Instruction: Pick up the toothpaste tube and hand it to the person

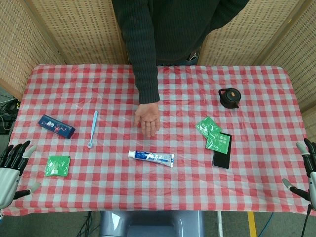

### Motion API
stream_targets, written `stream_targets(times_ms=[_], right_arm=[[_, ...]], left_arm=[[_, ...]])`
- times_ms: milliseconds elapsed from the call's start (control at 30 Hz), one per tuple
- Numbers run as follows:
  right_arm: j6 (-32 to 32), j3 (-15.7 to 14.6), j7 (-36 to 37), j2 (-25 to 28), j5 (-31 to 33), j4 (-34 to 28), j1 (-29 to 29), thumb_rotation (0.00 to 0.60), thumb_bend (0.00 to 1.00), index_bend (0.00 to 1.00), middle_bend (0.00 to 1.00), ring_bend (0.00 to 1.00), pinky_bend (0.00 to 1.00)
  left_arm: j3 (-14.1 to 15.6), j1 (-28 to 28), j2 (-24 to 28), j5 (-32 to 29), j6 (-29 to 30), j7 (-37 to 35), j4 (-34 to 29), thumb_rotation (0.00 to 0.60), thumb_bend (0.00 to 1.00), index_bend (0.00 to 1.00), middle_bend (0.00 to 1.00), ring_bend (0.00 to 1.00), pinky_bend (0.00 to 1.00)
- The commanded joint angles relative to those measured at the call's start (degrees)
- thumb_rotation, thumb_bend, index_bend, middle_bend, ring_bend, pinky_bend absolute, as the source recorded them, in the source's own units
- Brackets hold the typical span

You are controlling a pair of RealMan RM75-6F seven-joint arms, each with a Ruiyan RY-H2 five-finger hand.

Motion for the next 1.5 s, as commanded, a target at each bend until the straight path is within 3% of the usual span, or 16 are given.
stream_targets(times_ms=[33, 267, 533, 700, 867, 1200, 1500], right_arm=[[0.15, 0.06, 0.13, 0.07, 0.01, -0.04, -0.03, 0.600, 0.00, 0.00, 0.00, 0.00, 0.00], [0.14, 0.05, 1.07, 0.36, 0.46, 0.01, -0.24, 0.600, 0.00, 0.00, 0.00, 0.00, 0.00], [-0.40, 0.74, 2.46, 0.65, 1.98, 0.00, -0.06, 0.600, 0.00, 0.00, 0.00, 0.00, 0.00], [-2.34, 1.19, 2.80, 0.59, 3.77, 0.40, 0.59, 0.600, 0.00, 0.00, 0.00, 0.00, 0.00], [-3.51, 1.76, 3.88, 0.79, 5.50, 0.80, 0.88, 0.600, 0.00, 0.00, 0.00, 0.00, 0.00], [-5.48, 1.92, 4.51, 0.73, 6.71, 1.28, 1.51, 0.600, 0.00, 0.00, 0.00, 0.00, 0.00], [-6.49, 1.84, 3.87, 0.37, 6.88, 1.25, 2.00, 0.600, 0.00, 0.00, 0.00, 0.00, 0.00]], left_arm=[[-0.01, -0.04, -0.04, 0.01, -0.05, 0.02, 0.02, 0.600, 0.00, 0.00, 0.00, 0.00, 0.00], [-0.62, -2.43, -1.50, -0.28, -3.82, 1.55, -0.30, 0.600, 0.00, 0.00, 0.00, 0.00, 0.00], [-3.32, -14.08, -8.05, -1.40, -21.21, 4.07, -0.10, 0.600, 0.00, 0.00, 0.00, 0.00, 0.00], [-7.83, -23.67, -17.61, -7.01, -33.75, 9.04, 3.66, 0.600, 0.00, 0.01, 0.00, 0.00, 0.01], [-10.74, -29.91, -26.51, -14.19, -41.21, 13.06, 9.07, 0.600, 0.07, 0.15, 0.01, 0.07, 0.14], [-14.72, -37.25, -37.70, -23.78, -44.42, 17.84, 17.67, 0.600, 0.26, 0.27, 0.11, 0.17, 0.23], [-15.53, -42.04, -42.44, -29.63, -45.51, 21.75, 21.33, 0.600, 0.27, 0.28, 0.12, 0.18, 0.24]])
